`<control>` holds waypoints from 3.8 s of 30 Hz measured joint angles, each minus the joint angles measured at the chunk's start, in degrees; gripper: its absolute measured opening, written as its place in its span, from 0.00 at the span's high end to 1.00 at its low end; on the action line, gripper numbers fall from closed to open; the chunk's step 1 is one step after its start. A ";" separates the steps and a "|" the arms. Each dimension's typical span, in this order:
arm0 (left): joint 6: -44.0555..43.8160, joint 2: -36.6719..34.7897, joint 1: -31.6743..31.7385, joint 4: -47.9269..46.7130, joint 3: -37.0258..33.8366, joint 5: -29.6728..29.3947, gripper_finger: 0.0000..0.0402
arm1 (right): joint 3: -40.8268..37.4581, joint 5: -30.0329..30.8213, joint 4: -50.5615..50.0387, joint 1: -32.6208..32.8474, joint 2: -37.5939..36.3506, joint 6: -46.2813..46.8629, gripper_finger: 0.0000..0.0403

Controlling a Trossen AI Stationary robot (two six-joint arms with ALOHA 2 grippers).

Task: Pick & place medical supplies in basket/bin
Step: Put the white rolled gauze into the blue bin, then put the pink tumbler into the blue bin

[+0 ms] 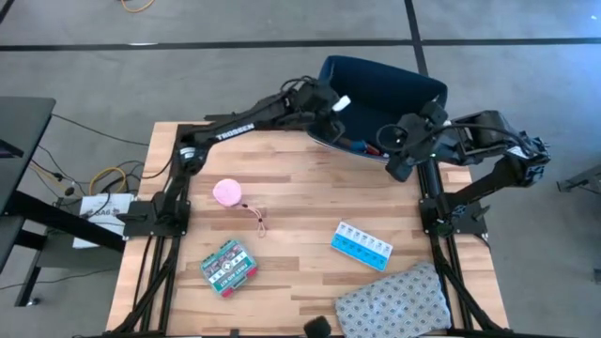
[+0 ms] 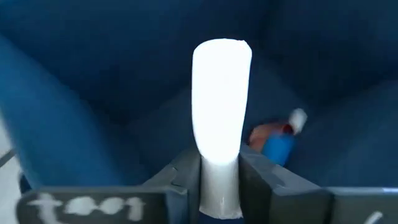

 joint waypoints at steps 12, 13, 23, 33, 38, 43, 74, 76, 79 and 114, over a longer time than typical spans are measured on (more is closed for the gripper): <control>8.50 3.92 1.21 3.34 -0.08 1.01 0.61 | 0.14 -0.04 -0.07 -0.02 1.61 -0.30 0.66; 7.74 3.92 1.27 2.73 -0.08 1.80 0.60 | 0.14 -0.05 -0.05 -0.02 1.74 -0.30 0.66; 5.48 3.07 0.25 -4.75 5.78 1.79 0.60 | 0.11 -0.10 -0.03 -0.02 4.04 -2.42 0.66; 5.51 -10.92 -4.60 -13.70 5.59 -5.88 0.61 | 0.11 -0.13 -0.03 -1.09 6.95 -4.98 0.67; 0.96 -17.18 -8.37 -26.04 5.67 -9.88 0.61 | 0.10 -1.00 -0.05 -1.97 8.42 -4.87 0.67; -8.90 -20.61 -12.70 -41.88 5.67 -11.83 0.61 | 0.11 -5.58 -0.05 -1.89 8.51 -4.87 0.68; -31.75 -26.60 -55.09 -50.77 -19.21 -23.42 0.70 | 0.04 -23.75 8.46 2.95 20.96 -18.69 0.69; -35.36 -28.89 -57.81 -50.80 -22.75 -27.21 0.73 | 0.09 -23.84 8.53 1.87 18.38 -20.71 0.70; -43.78 -33.56 -61.88 -50.82 -30.27 -32.19 0.77 | 0.09 -23.97 10.90 0.03 14.03 -21.46 0.70; -84.46 -45.68 -69.55 -23.85 -76.25 -62.81 0.82 | -38.78 -37.35 106.39 -6.55 37.97 -21.33 0.68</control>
